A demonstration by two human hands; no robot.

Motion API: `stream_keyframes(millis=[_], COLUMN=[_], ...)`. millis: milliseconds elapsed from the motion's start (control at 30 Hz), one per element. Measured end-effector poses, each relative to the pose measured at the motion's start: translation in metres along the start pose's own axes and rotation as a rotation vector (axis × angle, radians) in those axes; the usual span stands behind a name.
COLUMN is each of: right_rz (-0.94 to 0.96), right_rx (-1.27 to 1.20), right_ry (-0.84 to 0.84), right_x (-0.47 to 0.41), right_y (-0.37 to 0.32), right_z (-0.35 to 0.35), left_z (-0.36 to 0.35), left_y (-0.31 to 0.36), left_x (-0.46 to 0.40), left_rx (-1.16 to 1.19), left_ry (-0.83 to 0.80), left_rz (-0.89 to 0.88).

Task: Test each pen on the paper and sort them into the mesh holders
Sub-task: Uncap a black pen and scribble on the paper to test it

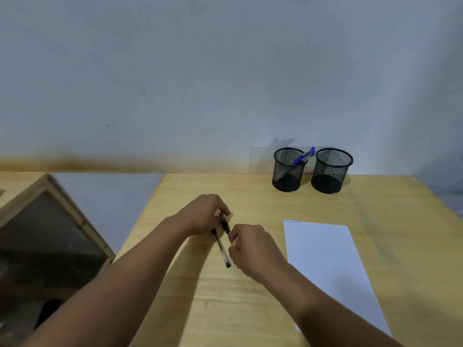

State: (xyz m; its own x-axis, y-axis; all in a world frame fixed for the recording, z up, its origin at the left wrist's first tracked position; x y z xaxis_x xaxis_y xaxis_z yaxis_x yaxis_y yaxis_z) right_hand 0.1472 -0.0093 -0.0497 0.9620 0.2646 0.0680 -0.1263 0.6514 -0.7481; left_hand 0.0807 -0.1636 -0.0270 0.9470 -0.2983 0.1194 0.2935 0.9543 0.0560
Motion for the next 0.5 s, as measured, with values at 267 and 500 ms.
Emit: stream_keyframes(millis=[267,500], right_rz=[-0.054,0.045], right_rx=[-0.024,0.058], right_ry=[0.062,0.126], right_x=[0.017,0.048], right_y=[0.022,0.052], right_z=[0.033,0.081], left_z=[-0.007,-0.003], left_y=[0.011,0.053], left_x=[0.012,0.020], left_rx=[-0.188,0.074], left_ry=[0.082,0.295], left_rz=[-0.070,-0.146])
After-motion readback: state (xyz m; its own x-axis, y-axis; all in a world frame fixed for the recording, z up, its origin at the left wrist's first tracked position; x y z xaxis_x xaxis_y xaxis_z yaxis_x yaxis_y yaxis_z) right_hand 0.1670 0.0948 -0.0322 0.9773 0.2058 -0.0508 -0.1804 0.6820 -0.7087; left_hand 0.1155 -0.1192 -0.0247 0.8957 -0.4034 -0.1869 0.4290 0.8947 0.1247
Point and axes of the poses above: each hand's wrist, its own x-axis away from the middle knuckle, its own z-axis out of the back of the hand, y = z × x, the point moved 3 cm from there along -x, towards the middle knuckle, and after that the axes turned 13 degrees about -x, right-handed, at the moved point
